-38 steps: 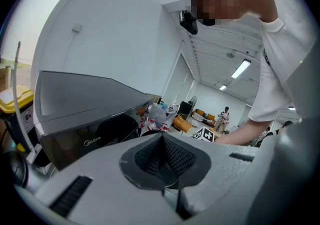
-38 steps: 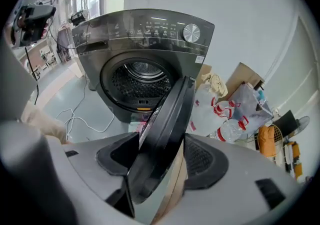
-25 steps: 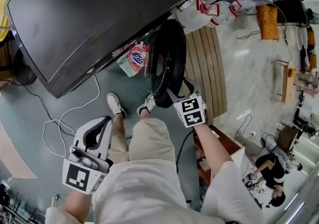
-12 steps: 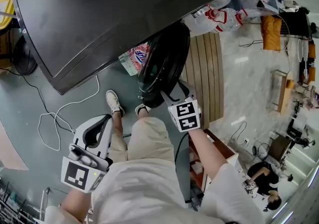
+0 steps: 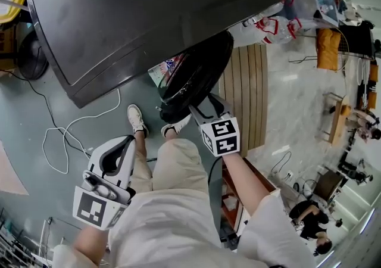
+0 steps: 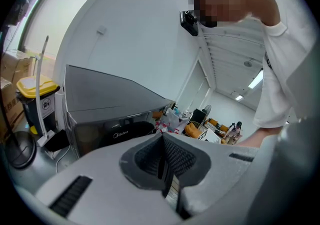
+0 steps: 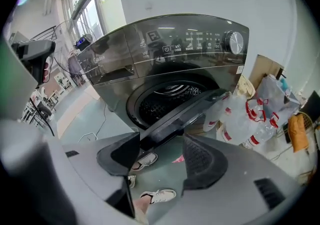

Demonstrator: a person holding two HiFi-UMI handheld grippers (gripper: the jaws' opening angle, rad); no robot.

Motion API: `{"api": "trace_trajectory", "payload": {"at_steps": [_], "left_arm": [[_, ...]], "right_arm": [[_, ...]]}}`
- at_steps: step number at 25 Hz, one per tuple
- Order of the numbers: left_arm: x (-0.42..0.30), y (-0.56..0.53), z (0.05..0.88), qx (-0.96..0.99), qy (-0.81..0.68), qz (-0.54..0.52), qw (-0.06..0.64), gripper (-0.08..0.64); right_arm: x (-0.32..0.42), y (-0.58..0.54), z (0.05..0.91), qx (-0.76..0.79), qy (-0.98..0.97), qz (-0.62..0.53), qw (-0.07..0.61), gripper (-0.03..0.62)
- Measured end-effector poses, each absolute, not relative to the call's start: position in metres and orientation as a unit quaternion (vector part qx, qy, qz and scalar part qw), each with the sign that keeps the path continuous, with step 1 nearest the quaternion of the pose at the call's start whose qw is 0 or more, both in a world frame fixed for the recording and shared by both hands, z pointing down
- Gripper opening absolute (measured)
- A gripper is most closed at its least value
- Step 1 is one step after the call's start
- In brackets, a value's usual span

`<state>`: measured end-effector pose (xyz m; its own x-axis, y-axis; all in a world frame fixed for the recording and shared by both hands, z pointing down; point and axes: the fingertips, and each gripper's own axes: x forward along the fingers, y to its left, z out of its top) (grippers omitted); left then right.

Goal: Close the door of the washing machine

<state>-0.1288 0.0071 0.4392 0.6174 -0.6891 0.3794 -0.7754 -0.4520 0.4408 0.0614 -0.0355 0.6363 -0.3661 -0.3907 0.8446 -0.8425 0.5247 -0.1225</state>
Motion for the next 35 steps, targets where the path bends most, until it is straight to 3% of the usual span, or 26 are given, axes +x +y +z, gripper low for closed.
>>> {"api": "trace_trajectory", "payload": {"at_steps": [26, 31, 35], "left_arm": [[-0.183, 0.007, 0.438, 0.817, -0.491, 0.063, 0.294, 0.004], [-0.19, 0.007, 0.439, 0.813, -0.499, 0.063, 0.294, 0.005], [-0.19, 0.008, 0.441, 0.812, -0.5, 0.062, 0.296, 0.004]], "right_arm": [[-0.005, -0.079, 0.633, 0.403, -0.801, 0.279, 0.343, 0.267], [-0.018, -0.088, 0.636, 0.371, -0.823, 0.215, 0.372, 0.257], [-0.024, -0.1, 0.639, 0.357, -0.826, 0.14, 0.413, 0.192]]}}
